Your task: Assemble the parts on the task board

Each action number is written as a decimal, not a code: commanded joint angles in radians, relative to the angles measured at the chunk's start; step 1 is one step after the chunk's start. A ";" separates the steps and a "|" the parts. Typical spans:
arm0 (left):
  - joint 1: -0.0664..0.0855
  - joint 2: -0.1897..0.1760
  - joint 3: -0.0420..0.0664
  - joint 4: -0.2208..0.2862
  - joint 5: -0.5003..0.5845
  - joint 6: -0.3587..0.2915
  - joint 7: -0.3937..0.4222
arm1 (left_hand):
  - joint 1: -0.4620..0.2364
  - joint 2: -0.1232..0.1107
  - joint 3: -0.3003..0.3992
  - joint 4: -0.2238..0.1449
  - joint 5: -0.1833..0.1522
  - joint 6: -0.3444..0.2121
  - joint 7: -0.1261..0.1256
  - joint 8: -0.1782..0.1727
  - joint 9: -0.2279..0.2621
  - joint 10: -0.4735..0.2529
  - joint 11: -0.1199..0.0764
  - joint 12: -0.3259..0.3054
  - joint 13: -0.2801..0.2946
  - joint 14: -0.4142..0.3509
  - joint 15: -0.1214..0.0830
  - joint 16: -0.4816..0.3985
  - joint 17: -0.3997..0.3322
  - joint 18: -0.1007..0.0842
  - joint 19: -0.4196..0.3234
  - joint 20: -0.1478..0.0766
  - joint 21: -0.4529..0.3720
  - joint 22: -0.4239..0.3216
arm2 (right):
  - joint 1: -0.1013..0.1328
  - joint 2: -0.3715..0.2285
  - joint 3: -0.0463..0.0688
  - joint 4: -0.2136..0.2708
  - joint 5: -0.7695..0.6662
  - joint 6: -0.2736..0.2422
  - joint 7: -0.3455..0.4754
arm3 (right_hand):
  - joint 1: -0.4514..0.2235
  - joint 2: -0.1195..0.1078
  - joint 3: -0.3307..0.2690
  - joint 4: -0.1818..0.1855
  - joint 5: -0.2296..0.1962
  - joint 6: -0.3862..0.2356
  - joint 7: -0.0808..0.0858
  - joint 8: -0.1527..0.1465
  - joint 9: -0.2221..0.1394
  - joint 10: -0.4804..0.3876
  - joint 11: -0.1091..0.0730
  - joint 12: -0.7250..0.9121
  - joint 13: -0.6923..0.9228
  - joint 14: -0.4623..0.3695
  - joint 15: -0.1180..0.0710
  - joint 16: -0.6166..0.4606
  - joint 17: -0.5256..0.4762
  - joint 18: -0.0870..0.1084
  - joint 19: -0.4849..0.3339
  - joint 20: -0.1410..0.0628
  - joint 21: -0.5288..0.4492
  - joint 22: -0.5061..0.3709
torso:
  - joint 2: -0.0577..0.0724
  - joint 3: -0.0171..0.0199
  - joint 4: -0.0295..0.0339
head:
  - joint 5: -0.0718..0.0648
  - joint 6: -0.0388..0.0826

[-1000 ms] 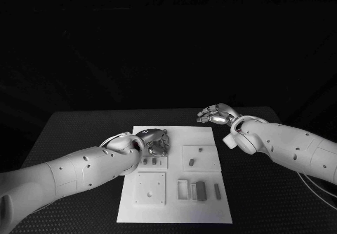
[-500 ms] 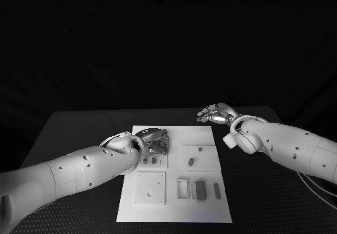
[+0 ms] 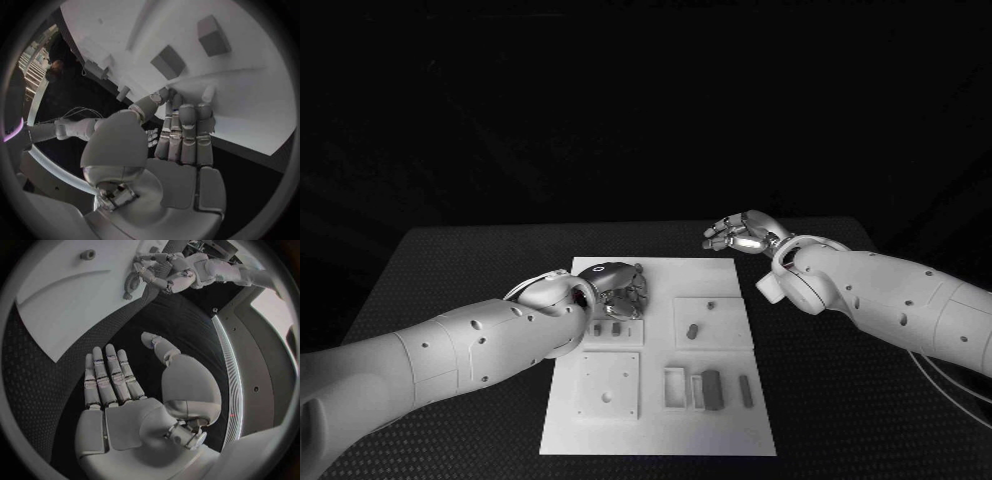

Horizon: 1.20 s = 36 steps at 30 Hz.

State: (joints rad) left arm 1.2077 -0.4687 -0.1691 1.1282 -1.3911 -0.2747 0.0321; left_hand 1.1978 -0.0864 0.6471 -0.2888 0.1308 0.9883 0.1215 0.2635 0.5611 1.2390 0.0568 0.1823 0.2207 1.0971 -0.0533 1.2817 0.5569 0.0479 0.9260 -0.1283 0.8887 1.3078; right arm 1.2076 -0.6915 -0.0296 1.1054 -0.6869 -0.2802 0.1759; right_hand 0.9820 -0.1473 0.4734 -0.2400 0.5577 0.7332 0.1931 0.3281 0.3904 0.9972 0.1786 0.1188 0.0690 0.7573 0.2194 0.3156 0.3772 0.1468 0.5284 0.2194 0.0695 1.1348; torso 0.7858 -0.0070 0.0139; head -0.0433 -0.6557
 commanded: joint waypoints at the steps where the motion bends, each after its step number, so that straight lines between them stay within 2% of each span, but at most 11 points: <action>1: -0.012 -0.001 -0.009 -0.009 -0.061 0.028 -0.025 | 0.030 0.012 0.009 -0.001 0.019 0.011 0.000 0.005 -0.001 0.011 0.000 0.004 0.003 0.010 -0.001 0.005 -0.003 0.041 0.009 -0.020 0.004 0.015 | 0.000 0.001 0.000 0.001 -0.002 0.006 0.007 | -0.007 0.001 0.000 0.005 0.005 -0.007 0.006 0.005 -0.001 0.001 0.007 -0.003 0.000 -0.010 0.000 0.004 -0.002 -0.008 -0.007 -0.001 -0.004 0.001 | 0.000 0.0003 0.0003 | 0.001 0.000; 4: -0.012 -0.001 -0.009 -0.008 -0.074 0.030 -0.023 | 0.035 0.011 0.013 -0.001 0.034 0.015 -0.002 0.007 -0.002 0.015 -0.001 0.004 0.005 0.012 -0.003 0.005 -0.006 0.040 0.010 -0.021 0.003 0.014 | 0.000 0.000 0.000 0.001 -0.002 0.006 0.007 | -0.007 0.001 0.000 0.005 0.005 -0.007 0.006 0.005 -0.001 0.001 0.007 -0.003 0.000 -0.010 0.000 0.004 -0.002 -0.008 -0.007 -0.001 -0.004 0.001 | 0.000 0.0005 -0.0002 | 0.001 -0.001; 20: -0.012 -0.002 -0.009 0.002 -0.148 0.025 -0.023 | 0.049 0.014 0.029 -0.001 0.056 0.045 -0.014 0.021 -0.002 0.043 -0.010 0.005 0.014 0.026 -0.011 0.002 -0.019 0.037 0.019 -0.027 -0.001 0.012 | 0.000 -0.001 0.000 0.003 -0.002 0.005 0.008 | -0.008 0.001 0.000 0.005 0.005 -0.007 0.006 0.005 -0.002 0.001 0.008 -0.003 0.000 -0.010 0.000 0.004 -0.002 -0.008 -0.007 -0.001 -0.003 0.001 | 0.000 0.0004 -0.0005 | 0.000 -0.002; 36: -0.015 -0.010 -0.009 0.015 -0.136 -0.021 -0.013 | 0.036 0.021 0.033 0.000 0.054 0.067 -0.022 0.028 -0.003 0.071 -0.020 0.002 0.021 0.056 -0.022 0.004 -0.028 0.037 0.045 -0.038 0.006 0.012 | 0.000 -0.003 0.000 0.005 -0.002 0.004 0.010 | -0.008 0.001 0.000 0.005 0.005 -0.007 0.006 0.006 -0.002 0.002 0.008 -0.003 0.000 -0.010 0.000 0.005 -0.002 -0.008 -0.007 -0.001 -0.003 0.002 | 0.001 0.0003 -0.0005 | 0.001 -0.001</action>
State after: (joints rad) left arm 1.2016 -0.4766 -0.1710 1.1444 -1.5195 -0.3113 0.0365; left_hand 1.2426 -0.0634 0.6803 -0.2929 0.1905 1.0484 0.0971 0.2878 0.5589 1.2987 0.0338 0.1886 0.2392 1.1458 -0.0733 1.2817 0.5293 0.0554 0.9669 -0.1408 0.8887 1.3075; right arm 1.2076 -0.6945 -0.0296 1.1078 -0.6868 -0.2803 0.1766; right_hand 0.9820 -0.1473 0.4734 -0.2400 0.5577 0.7332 0.1931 0.3280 0.3902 0.9972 0.1786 0.1188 0.0690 0.7573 0.2194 0.3156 0.3764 0.1467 0.5284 0.2193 0.0695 1.1357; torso 0.7865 -0.0068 0.0130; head -0.0423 -0.6577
